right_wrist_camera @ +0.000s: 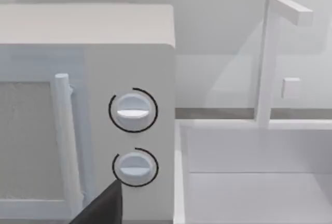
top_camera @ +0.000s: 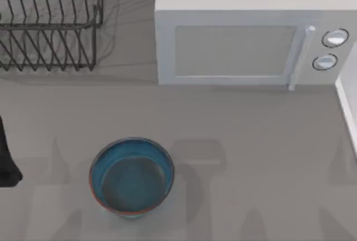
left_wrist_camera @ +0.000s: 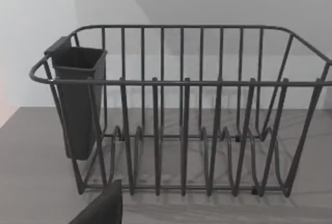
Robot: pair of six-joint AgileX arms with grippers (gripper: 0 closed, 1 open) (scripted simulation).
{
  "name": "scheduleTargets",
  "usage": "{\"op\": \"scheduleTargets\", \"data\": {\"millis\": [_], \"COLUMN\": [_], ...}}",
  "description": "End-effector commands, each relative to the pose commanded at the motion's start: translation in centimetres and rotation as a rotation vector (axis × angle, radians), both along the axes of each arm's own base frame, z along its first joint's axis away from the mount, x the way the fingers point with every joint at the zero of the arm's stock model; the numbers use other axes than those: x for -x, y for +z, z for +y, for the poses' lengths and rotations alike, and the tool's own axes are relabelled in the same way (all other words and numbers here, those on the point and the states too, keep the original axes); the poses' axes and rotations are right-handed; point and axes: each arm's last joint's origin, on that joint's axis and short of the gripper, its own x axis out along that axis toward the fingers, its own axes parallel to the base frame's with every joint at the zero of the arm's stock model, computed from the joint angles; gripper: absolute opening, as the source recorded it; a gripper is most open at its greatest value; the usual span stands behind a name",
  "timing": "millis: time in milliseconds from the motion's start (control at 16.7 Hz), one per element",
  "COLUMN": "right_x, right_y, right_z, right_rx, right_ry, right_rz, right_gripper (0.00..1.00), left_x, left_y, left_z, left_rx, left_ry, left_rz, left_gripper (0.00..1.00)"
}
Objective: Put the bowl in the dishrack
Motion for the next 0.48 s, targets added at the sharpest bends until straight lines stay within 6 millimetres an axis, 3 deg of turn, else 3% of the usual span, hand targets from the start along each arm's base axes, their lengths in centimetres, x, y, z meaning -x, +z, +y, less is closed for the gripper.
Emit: {"op": "scheduleTargets", "data": {"millis": [240,480], "right_x": [0.0,0.0], "right_y": [0.0,0.0], "right_z": [0.0,0.0], "right_rx": [0.0,0.0], "right_ry": [0.0,0.0], "right_rz": [0.0,0.0], "right_gripper": [1.0,1.0], "left_x": [0.0,-0.4], "left_y": [0.5,3.9], "left_z": [-0.2,-1.3], "left_rx": [0.017,0.1], "left_ry": [-0.02,-0.11], "left_rz": [0.026,0.183], "left_gripper": [1.0,1.0]}}
